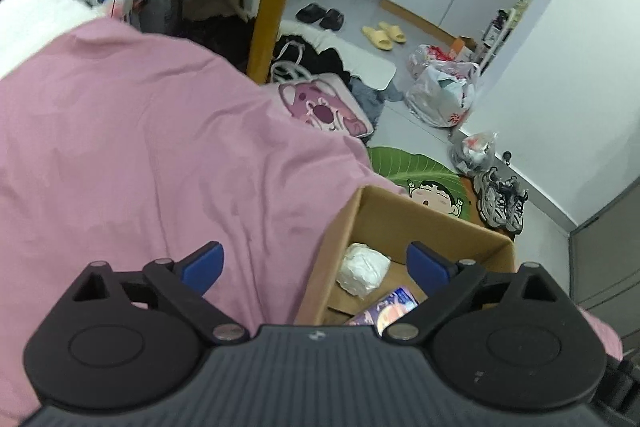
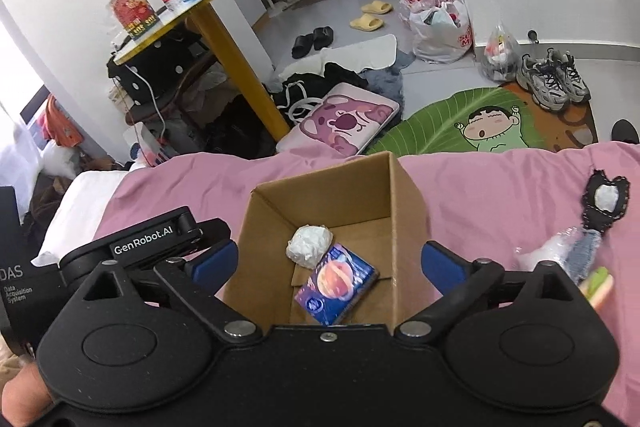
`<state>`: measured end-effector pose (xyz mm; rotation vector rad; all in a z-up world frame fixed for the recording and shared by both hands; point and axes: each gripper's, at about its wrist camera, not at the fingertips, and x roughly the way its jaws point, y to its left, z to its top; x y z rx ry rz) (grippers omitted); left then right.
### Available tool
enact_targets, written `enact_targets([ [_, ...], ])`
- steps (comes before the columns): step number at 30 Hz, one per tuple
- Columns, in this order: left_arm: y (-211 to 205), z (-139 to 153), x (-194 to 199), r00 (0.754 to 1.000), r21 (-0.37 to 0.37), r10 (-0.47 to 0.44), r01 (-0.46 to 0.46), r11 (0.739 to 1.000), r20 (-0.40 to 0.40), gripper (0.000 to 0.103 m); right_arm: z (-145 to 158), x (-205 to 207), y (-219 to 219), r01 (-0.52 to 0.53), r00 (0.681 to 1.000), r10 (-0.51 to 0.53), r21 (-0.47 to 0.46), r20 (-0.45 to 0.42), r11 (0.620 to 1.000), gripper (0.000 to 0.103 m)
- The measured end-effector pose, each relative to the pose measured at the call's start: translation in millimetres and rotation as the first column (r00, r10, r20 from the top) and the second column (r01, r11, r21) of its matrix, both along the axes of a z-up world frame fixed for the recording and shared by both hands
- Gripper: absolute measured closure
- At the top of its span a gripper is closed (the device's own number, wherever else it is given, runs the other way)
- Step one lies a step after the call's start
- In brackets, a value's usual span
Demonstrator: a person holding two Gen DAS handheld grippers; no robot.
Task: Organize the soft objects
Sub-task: 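Withdraw both tools from the box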
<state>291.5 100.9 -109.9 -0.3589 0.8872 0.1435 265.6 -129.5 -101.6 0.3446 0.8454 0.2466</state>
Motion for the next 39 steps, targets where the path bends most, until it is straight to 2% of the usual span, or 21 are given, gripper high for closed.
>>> enact_targets([
  [7,-22.7,22.2,-20.9,0.998,0.052,-0.055,0.052,0.997,0.043,0.0,9.1,-27.8,-30.0,0.04,0.998,-0.041,0.012,0.054,0.999,0.0],
  [12,-32.2,40.1,-38.7,0.995,0.088,-0.064,0.057,0.994,0.077,0.0,15.9,-44.0,-55.6,0.07,0.996,-0.072,0.038,0.052,0.997,0.0],
  [17,-41.2,52.7,-61.6,0.993,0.052,-0.06,0.055,0.997,0.099,0.0,26.8,-65.0,-77.5,0.085,0.993,-0.086,0.018,0.083,0.996,0.0],
  [21,-51.0,64.1,-79.7,0.987,0.04,-0.1,0.096,0.995,0.126,0.0,33.7,-78.5,-95.7,0.09,0.988,-0.094,0.038,0.124,0.995,0.0],
  [26,-66.1,75.1,-103.9,0.983,0.048,-0.093,0.086,0.995,0.161,0.0,38.6,-96.4,-116.0,0.096,0.98,-0.099,0.029,0.171,0.995,0.0],
  [34,-88.5,86.6,-131.3,0.974,0.1,-0.123,0.105,0.989,0.193,0.0,41.4,-118.9,-140.9,0.108,0.969,-0.108,0.013,0.224,0.994,0.0],
  [39,-98.3,88.0,-142.9,0.973,0.121,-0.121,0.099,0.988,0.198,0.0,40.8,-127.2,-151.4,0.1,0.974,-0.099,0.004,0.203,0.995,0.0],
])
